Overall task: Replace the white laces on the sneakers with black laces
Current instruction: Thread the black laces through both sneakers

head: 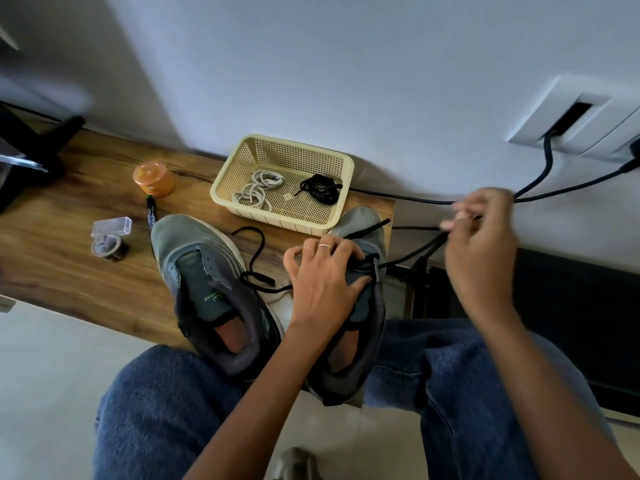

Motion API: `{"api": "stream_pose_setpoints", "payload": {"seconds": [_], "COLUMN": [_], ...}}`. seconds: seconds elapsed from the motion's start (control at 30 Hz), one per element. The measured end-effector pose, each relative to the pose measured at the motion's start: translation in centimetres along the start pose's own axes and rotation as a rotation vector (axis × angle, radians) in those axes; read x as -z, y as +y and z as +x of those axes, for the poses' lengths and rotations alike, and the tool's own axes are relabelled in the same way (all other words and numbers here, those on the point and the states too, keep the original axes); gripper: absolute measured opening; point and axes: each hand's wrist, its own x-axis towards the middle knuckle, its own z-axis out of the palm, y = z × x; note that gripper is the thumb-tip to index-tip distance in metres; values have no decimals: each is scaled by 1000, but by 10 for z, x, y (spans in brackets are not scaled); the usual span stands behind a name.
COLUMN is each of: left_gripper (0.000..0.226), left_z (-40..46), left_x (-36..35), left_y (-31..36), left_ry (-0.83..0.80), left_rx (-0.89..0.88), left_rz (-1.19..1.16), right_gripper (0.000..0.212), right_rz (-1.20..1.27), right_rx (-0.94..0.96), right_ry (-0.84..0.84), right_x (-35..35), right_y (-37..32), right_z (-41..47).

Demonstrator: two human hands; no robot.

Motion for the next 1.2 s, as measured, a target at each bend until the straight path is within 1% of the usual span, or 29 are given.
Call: {"api": "stream_pose_setpoints", "payload": {"seconds": [0.07, 0.13, 0.2, 0.23, 0.3, 0.33, 0.4, 0.47, 0.6, 0.67, 0.8, 0.9, 1.0, 1.03, 1.13, 1.2], "left_gripper": [45, 54, 59, 61, 64, 66, 67, 66, 58, 56, 53, 52, 52, 52, 52, 51], "left_z": [1, 1, 1, 0, -1, -1, -3, -4, -4, -4, -4, -3, -4, -4, -4, -5], "left_x": [2, 3, 2, 2, 2, 2, 1, 3, 6, 7, 8, 8, 8, 8, 7, 6], "left_y": [1, 2, 4, 4, 3, 3, 4, 6, 7, 6, 5, 4, 5, 5, 7, 8], "left_ry": [-7, -11, -13, -17, -41, -57, -84, -110, -136, -143, -134, -131, -129, -129, -146, -152], "left_rx": [54, 91, 114, 131, 174, 195, 227, 261, 294, 299, 315, 318, 318, 319, 317, 302], "left_rz": [-32, -42, -50, -54, -62, -70, -100, -137, -166, -167, -180, -185, -181, -183, -181, -166], "right_gripper": [10, 14, 18, 17, 7, 6, 12, 13, 15, 14, 15, 5, 19, 20, 9, 4], "right_rz": [-185, -277, -313, -318, -294, -288, -280, -179, 214, 382, 698, 970, 1209, 1289, 1582, 1679], "right_rx": [-71, -68, -104, -131, -136, -118, -102, -182, -431, -478, -456, -450, -463, -477, -460, -436], "right_ry": [-330, -594, -776, -812, -785, -763, -781, -806, -757, -722, -635, -637, -653, -652, -699, -666], "right_x": [-7, -12, -15, -17, -21, -22, -21, -16, -6, -3, 3, 7, 13, 15, 26, 33], "right_y": [10, 13, 8, 5, 1, -1, -4, -9, -11, -11, -16, -16, -13, -12, -14, -16], "right_z": [-4, -9, -15, -17, -20, -21, -20, -16, -10, -7, -4, -1, 4, 6, 10, 13]}}
